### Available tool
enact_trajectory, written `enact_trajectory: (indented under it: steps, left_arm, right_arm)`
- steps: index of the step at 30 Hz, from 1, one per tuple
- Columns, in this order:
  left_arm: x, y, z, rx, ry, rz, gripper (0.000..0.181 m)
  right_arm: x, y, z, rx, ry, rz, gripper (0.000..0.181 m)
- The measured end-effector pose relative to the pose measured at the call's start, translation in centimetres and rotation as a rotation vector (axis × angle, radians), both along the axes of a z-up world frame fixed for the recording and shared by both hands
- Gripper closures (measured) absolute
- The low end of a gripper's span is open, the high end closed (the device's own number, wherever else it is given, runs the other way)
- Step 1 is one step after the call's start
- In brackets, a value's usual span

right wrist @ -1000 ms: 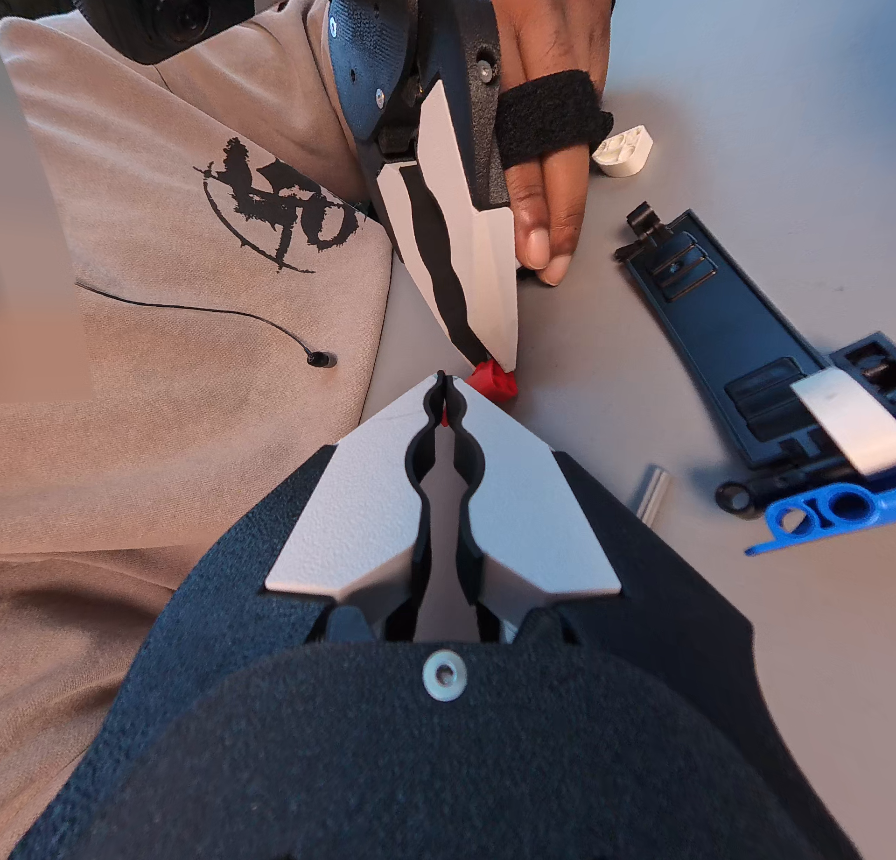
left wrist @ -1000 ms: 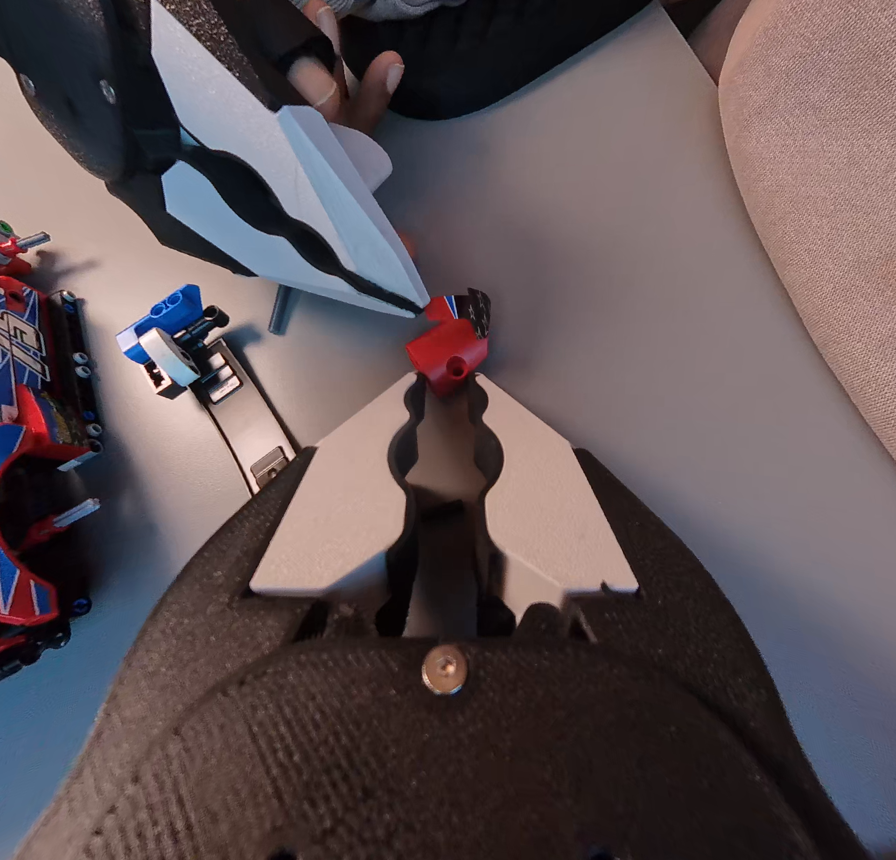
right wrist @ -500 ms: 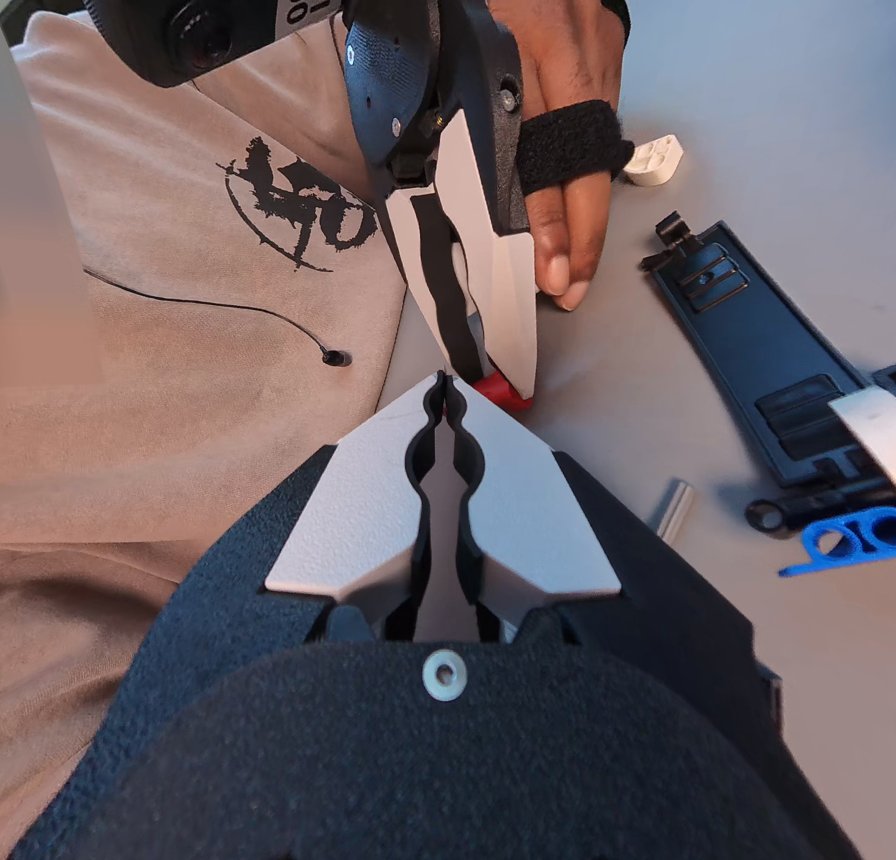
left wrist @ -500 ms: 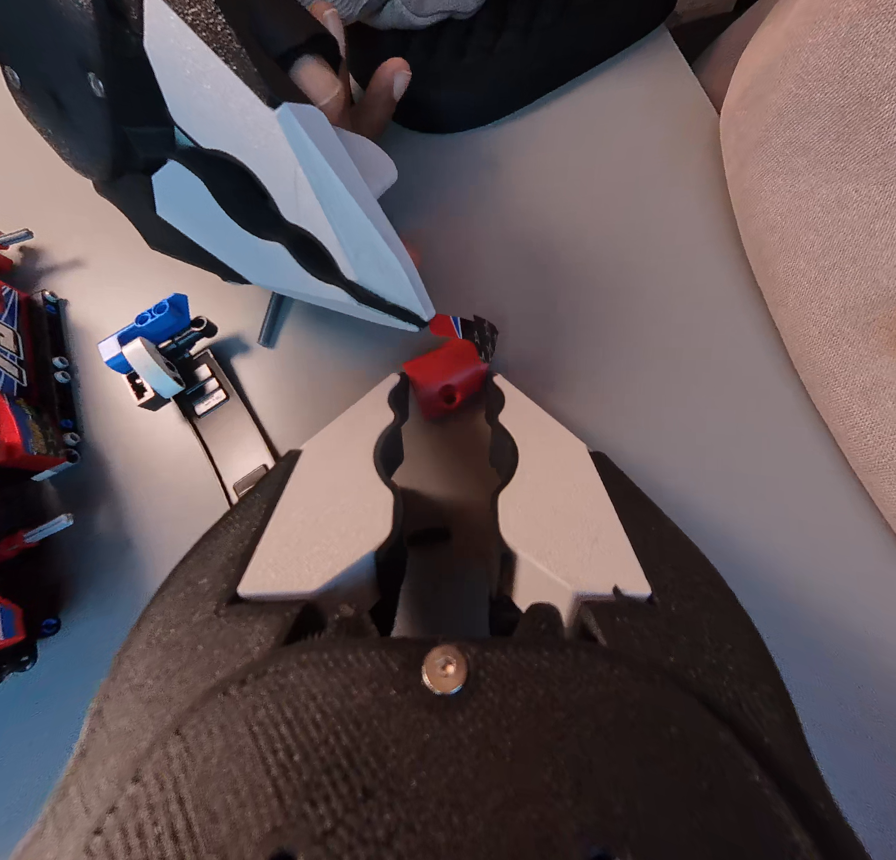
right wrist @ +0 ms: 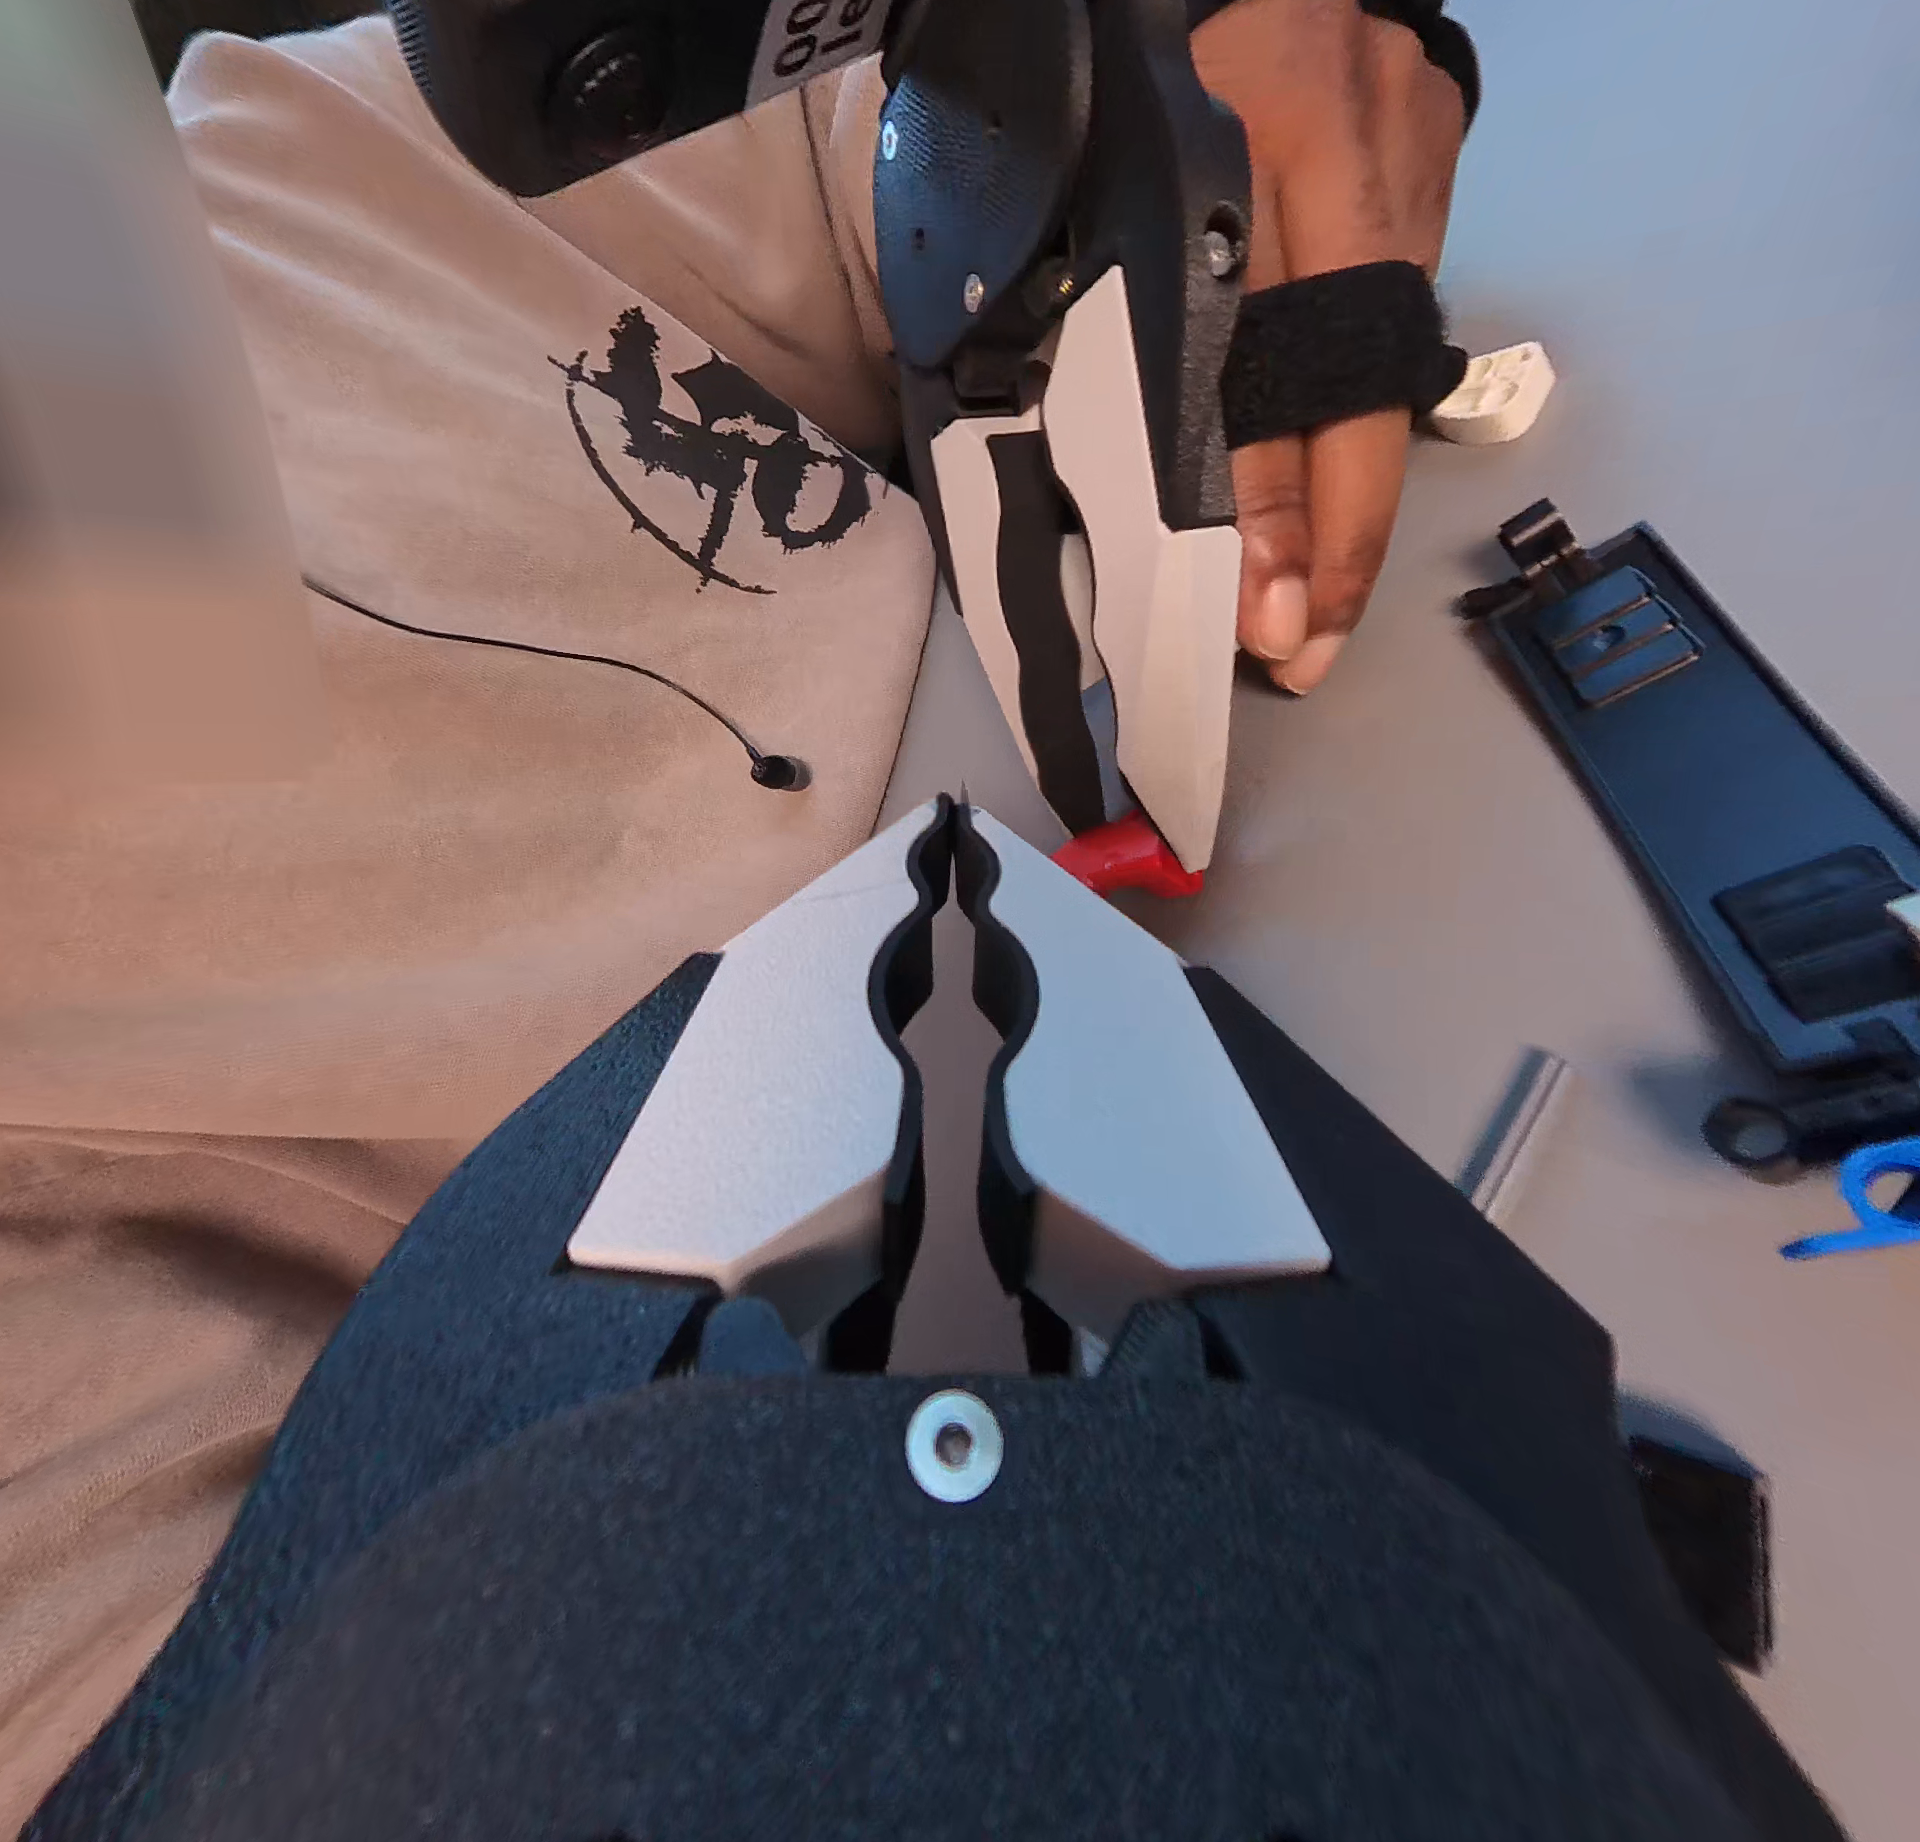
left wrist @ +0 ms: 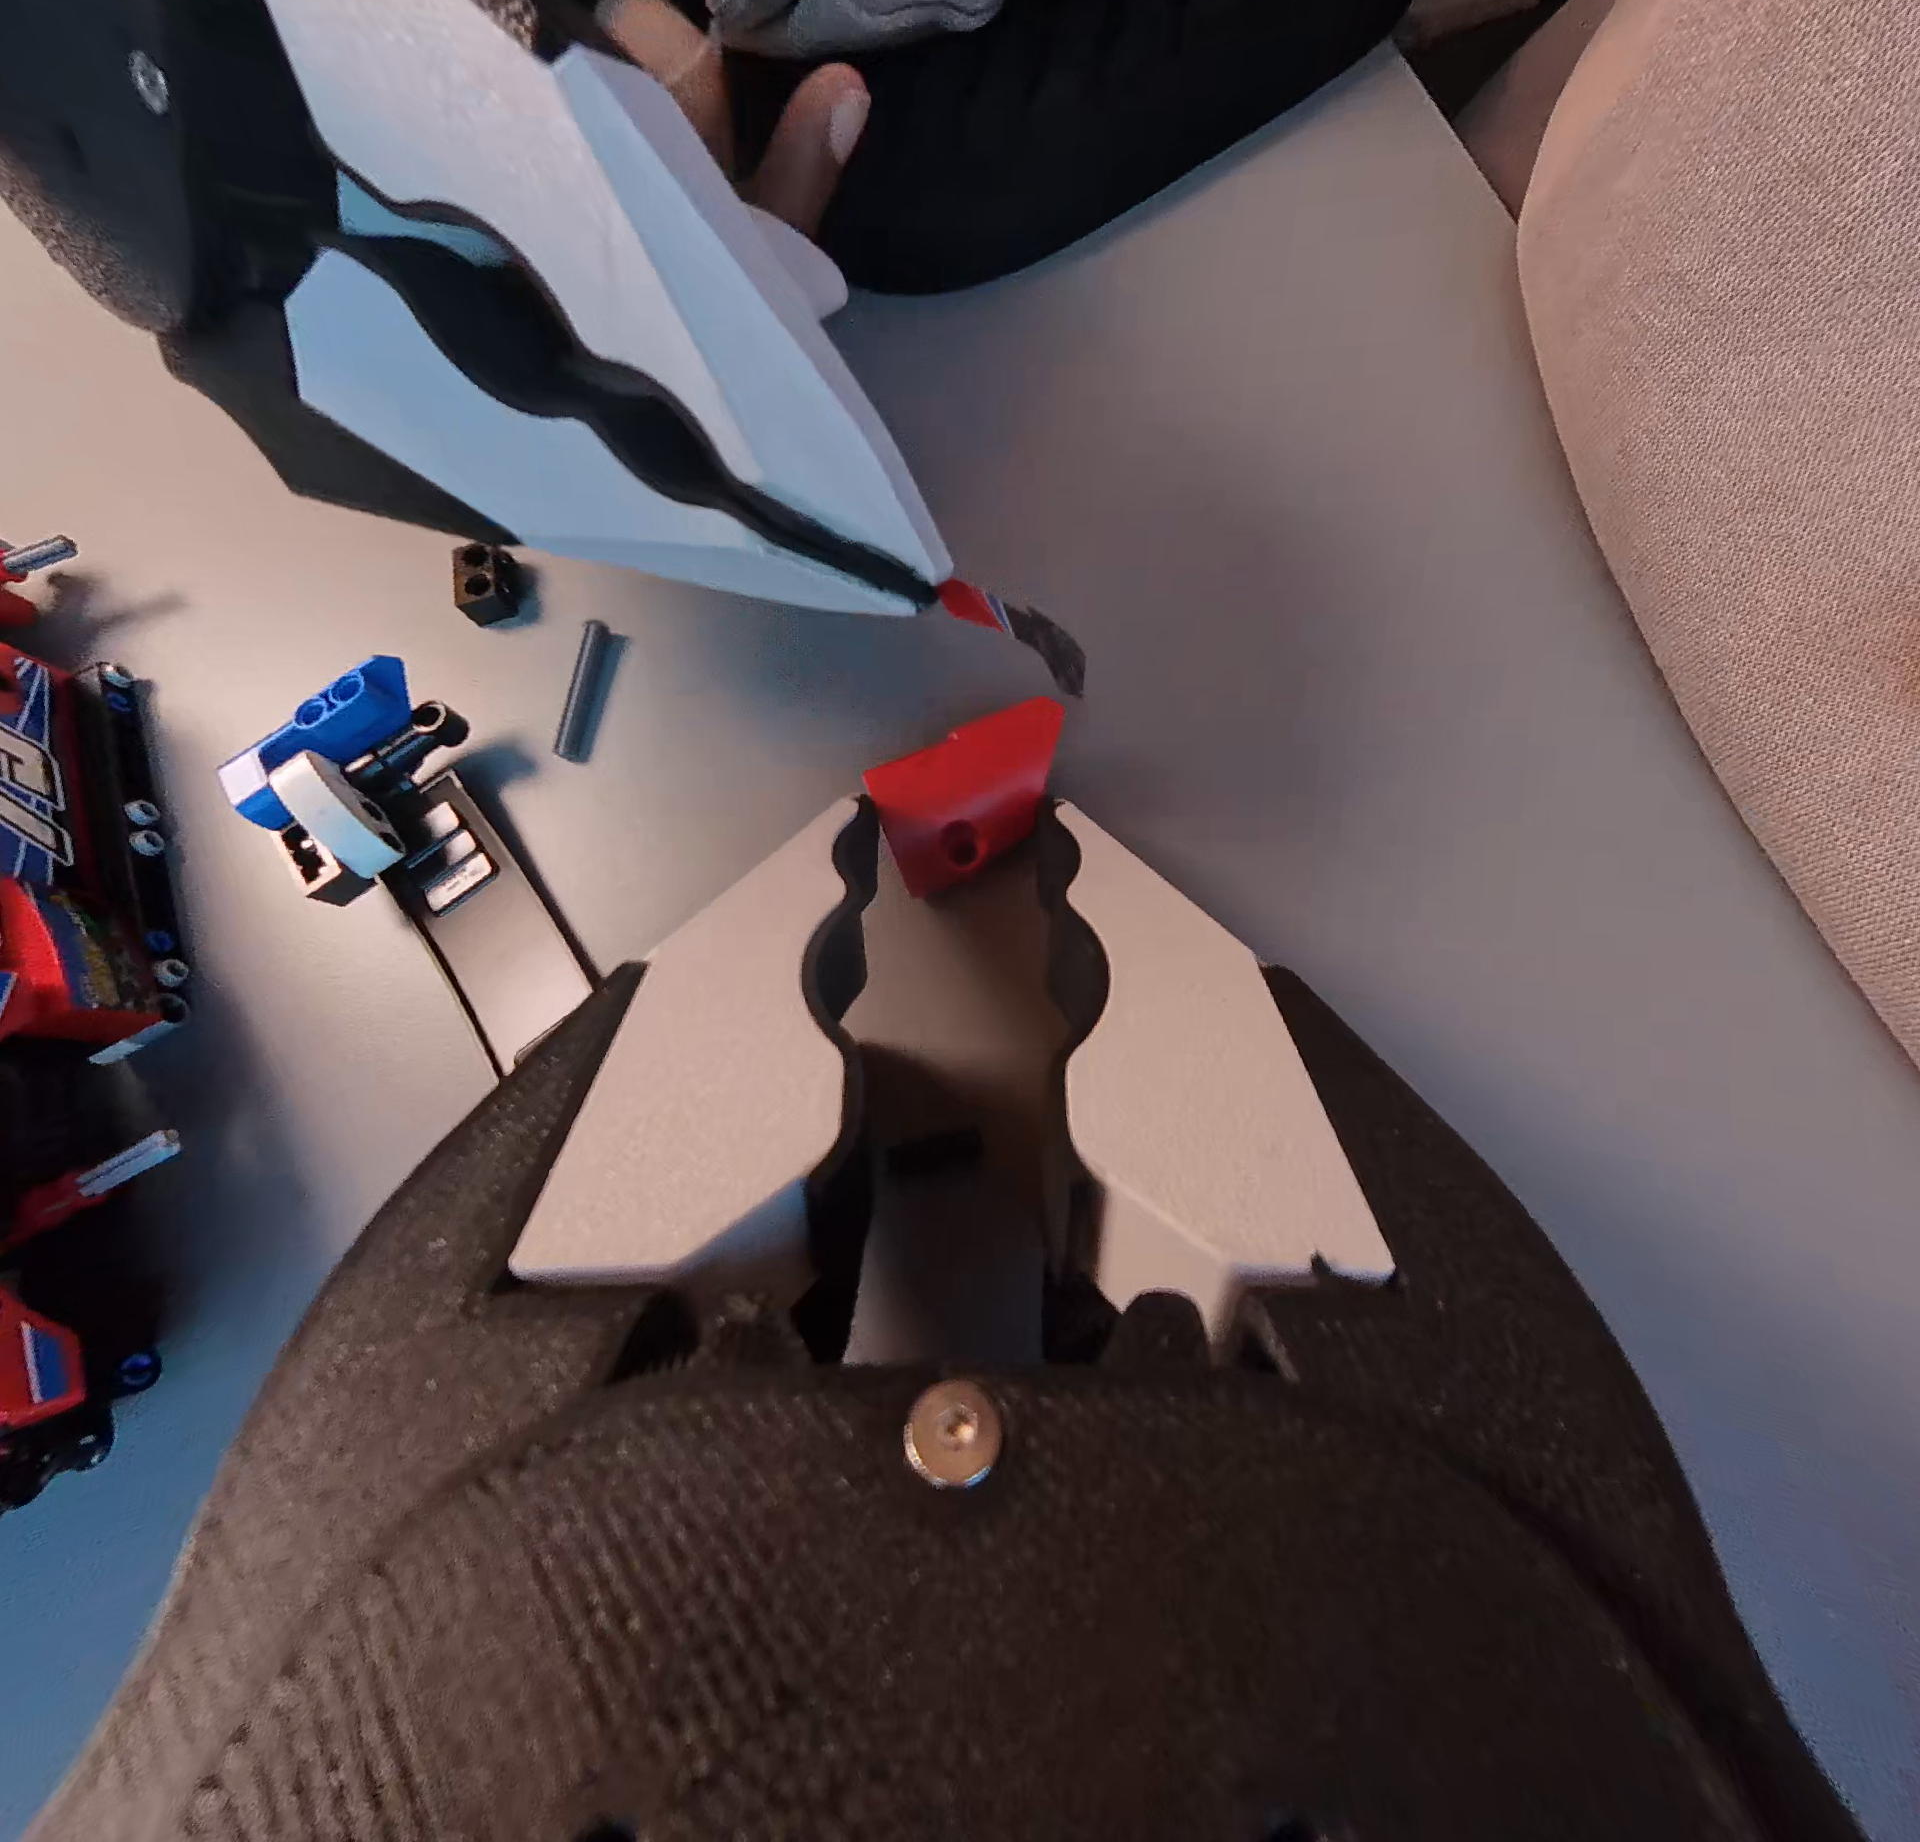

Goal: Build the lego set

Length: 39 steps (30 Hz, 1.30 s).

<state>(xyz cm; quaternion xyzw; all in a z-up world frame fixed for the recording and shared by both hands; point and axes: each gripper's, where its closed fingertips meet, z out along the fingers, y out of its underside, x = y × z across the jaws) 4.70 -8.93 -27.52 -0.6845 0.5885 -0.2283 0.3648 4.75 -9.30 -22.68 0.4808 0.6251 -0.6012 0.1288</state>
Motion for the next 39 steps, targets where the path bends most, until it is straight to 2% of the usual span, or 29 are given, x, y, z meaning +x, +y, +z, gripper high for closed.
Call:
enact_trajectory:
  steps: [7,9,13,19,23,29,33,39]
  left_arm:
    - [0.0,-0.1,0.1,0.009,-0.005,-0.008,0.152]
    - [-0.3,0.1,0.2,0.007,-0.012,0.014,0.147]
    - [-0.9,0.3,0.5,-0.01,-0.024,0.068,0.14]
    - [-0.8,0.0,0.0,-0.044,-0.01,0.056,0.138]
    - [-0.2,0.4,-0.1,-0.048,-0.002,-0.014,0.153]
    - [0.9,1.1,0.0,-0.084,0.03,-0.222,0.154]
    - [1.4,2.1,-0.1,-0.095,0.054,-0.295,0.154]
    - [1.9,2.5,-0.1,-0.102,0.024,-0.352,0.154]
  right_arm:
    - [-0.3,-0.2,-0.2,-0.009,-0.011,-0.002,0.181]
    - [-0.3,0.1,0.3,-0.013,0.007,-0.026,0.181]
    - [0.4,0.6,0.9,0.034,0.028,-0.125,0.181]
    - [2.5,0.0,1.3,0.037,0.041,-0.334,0.181]
    - [2.8,0.0,2.1,0.017,0.04,-0.442,0.181]
    - [2.9,0.9,2.1,0.022,-0.002,-0.615,0.181]
    - [3.7,2.3,0.9,0.031,-0.05,-0.746,0.181]
    - [3.7,3.1,0.0,0.022,-0.087,-0.771,0.181]
